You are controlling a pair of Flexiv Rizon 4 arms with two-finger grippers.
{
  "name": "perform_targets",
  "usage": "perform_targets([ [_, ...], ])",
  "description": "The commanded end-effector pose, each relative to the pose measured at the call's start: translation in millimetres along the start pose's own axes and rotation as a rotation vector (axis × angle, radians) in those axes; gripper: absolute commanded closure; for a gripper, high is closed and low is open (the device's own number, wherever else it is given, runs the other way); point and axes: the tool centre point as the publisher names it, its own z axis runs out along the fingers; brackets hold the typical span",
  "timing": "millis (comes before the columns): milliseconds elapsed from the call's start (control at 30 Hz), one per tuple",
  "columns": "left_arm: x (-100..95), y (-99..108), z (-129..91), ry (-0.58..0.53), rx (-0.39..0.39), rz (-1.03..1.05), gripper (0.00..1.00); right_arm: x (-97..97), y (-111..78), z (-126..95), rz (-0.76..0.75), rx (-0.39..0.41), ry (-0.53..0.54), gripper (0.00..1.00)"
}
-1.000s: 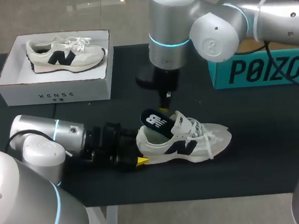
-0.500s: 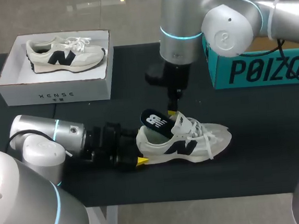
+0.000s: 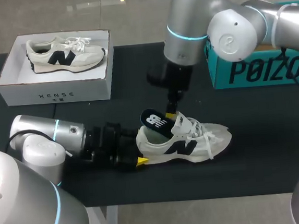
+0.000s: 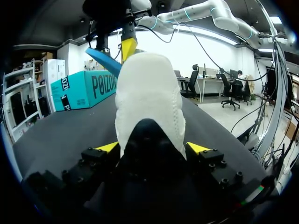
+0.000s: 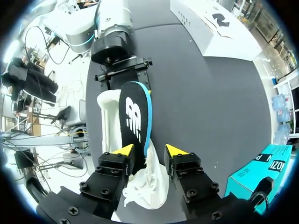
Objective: Take the shoe out of the shoebox, open the shoe tongue, remove and reinsert the insole, then place the shoe into the shoebox
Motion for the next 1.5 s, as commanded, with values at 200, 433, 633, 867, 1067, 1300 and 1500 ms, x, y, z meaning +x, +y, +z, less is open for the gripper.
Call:
perform_targets([
  [200, -0.8, 4, 3, -0.001, 0.000, 0.000, 1.00, -1.1, 7.4, 16, -0.012, -0.040, 0.026, 0.55],
  [433, -0.8, 4, 3, -0.001, 0.000, 0.000, 1.00, 1.6, 10.0, 23, 0.006, -0.082, 0.037, 0.59],
  [633, -0.8, 4, 3, -0.001, 0.000, 0.000, 1.00, 3.0, 9.5, 25, 0.002, -0.152, 0.027, 1.00],
  [867, -0.8, 4, 3, -0.001, 0.000, 0.000, 1.00, 4.4, 12.6, 27, -0.008, -0.172, 0.025, 1.00],
  [1067, -0.8, 4, 3, -0.001, 0.000, 0.000, 1.00, 4.8, 16.0, 24, -0.025, -0.229, -0.001, 1.00],
  [1300, -0.8, 4, 3, -0.001, 0.000, 0.000, 1.00, -2.3, 30.7, 18, -0.051, -0.233, -0.012, 1.00],
  [1500, -0.8, 4, 3, -0.001, 0.000, 0.000, 1.00, -13.3, 49.6, 20, -0.096, -0.260, -0.015, 1.00],
])
